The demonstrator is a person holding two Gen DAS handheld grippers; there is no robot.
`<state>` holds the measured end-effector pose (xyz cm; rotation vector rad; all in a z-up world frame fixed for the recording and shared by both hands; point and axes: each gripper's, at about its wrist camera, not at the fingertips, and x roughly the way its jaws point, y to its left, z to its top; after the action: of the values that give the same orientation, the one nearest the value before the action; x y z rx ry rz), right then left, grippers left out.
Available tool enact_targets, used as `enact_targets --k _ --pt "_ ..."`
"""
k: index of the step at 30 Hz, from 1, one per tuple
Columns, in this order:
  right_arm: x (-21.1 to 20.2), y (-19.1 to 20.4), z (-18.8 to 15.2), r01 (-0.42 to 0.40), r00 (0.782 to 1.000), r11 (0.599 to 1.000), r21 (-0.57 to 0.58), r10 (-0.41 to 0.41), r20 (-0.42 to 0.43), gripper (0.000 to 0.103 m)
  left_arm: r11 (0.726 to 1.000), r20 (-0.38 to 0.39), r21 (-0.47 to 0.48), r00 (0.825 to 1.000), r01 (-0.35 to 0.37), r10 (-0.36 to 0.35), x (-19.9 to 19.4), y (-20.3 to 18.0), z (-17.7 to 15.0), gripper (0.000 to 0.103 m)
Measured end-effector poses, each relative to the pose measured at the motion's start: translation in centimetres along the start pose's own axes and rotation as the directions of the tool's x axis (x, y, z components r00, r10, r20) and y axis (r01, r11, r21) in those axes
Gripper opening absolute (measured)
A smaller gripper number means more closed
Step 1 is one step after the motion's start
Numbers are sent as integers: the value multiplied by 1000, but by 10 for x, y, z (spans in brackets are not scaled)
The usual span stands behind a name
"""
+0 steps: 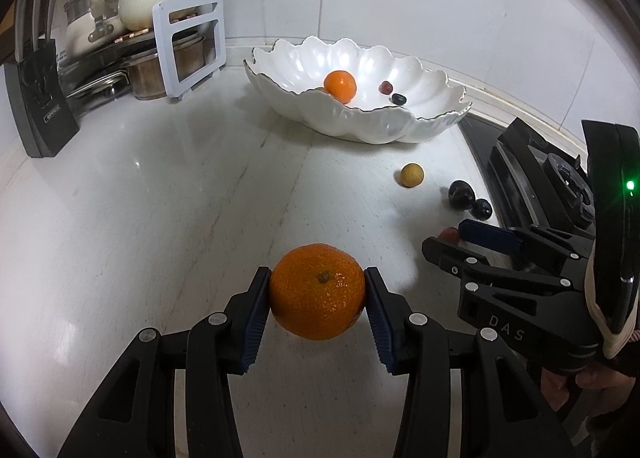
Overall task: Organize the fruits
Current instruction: 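Grasp a red date with the right tool while the left tool holds the orange, then carry the orange and red date over the white bowl with both tools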
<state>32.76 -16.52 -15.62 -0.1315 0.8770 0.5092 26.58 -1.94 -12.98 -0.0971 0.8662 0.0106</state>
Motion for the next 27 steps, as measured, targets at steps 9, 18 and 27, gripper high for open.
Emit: enact_targets --k 9,18,27 --pt "-1 1 0 -5 1000 1000 1 5 2 28 1000 3 -4 1000 13 -13 4 1 6 46" --pt "-24 7 4 5 999 1000 13 -6 53 28 999 34 16 999 37 -37 -5 1 14 46" --pt "-52 11 15 39 991 997 60 -47 129 28 996 96 50 992 80 -85 -22 1 32 45"
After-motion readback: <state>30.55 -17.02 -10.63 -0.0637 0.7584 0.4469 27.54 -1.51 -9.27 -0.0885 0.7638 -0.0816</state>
